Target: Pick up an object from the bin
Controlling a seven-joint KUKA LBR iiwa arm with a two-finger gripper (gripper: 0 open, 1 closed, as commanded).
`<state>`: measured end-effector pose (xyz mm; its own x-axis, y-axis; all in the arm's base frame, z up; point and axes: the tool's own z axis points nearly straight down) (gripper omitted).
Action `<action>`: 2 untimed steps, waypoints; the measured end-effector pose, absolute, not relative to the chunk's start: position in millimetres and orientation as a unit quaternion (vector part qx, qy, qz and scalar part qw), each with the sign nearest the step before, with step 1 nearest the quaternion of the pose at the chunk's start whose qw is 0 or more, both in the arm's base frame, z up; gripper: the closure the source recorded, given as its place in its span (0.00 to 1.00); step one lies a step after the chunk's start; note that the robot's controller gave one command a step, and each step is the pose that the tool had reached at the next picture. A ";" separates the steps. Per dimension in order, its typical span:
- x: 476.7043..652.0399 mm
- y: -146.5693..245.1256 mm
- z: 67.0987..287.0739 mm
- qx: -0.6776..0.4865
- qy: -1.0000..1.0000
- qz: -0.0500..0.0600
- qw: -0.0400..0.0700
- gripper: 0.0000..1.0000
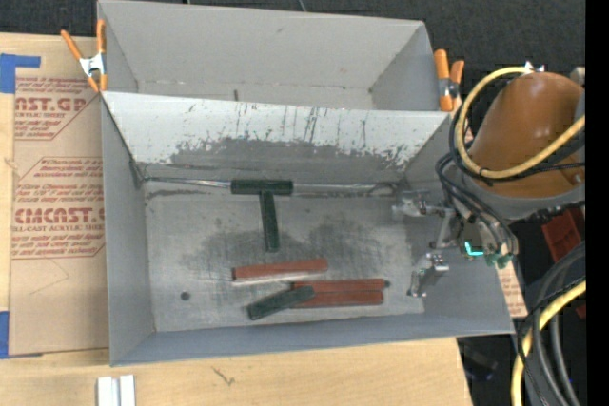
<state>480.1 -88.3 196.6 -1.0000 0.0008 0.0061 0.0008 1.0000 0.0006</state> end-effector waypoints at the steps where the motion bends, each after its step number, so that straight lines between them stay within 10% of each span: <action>1: 481.7 -88.1 199.3 0.000 -1.000 0.000 0.000 0.00; 2: 482.3 -81.6 142.2 0.045 -0.999 0.000 -0.002 0.00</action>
Offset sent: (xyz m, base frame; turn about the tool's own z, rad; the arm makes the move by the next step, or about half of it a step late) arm 0.0008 0.0131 -0.1172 -0.1828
